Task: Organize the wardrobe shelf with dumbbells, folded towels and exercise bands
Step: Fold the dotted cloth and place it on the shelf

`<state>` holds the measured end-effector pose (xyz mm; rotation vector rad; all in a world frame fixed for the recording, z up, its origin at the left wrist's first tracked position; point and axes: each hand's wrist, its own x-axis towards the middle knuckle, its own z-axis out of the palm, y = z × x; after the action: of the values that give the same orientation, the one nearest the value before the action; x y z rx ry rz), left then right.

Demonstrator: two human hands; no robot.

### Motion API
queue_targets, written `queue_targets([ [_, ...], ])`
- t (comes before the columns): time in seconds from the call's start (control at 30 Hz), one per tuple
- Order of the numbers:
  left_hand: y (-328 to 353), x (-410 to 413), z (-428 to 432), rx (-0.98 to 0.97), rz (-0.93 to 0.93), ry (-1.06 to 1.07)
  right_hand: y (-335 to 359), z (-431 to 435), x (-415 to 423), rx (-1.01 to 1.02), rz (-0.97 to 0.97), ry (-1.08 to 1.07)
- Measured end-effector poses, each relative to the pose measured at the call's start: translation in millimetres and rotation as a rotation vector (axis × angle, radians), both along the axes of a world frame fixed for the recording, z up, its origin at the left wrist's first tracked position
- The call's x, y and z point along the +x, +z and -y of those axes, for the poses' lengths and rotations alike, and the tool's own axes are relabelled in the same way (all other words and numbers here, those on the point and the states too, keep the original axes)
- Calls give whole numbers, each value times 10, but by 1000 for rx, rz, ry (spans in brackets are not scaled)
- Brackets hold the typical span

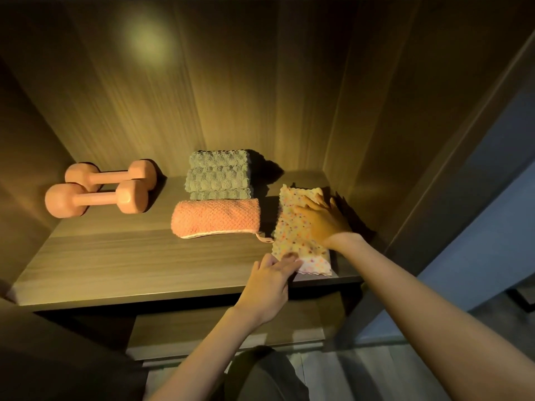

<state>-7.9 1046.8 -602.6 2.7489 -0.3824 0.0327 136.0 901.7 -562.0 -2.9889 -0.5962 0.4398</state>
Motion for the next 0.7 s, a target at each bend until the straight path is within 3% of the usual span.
queue_targets([
  [0.07, -2, 2, 11, -40, 31, 7, 4, 75, -154, 182, 17, -148],
  [0.2, -45, -27, -35, 76, 83, 23, -130, 344, -716, 378, 119, -10],
  [0.33, -88, -127, -112, 132, 109, -8, -359, 588, -1052, 346, 55, 193],
  [0.57, -71, -215, -148, 60, 177, -65, -434, 738, -1096, 251, 218, 236],
  [0.7, -34, -150, -125, 22, 202, -33, -370, 729, -1072, 320, 242, 215],
])
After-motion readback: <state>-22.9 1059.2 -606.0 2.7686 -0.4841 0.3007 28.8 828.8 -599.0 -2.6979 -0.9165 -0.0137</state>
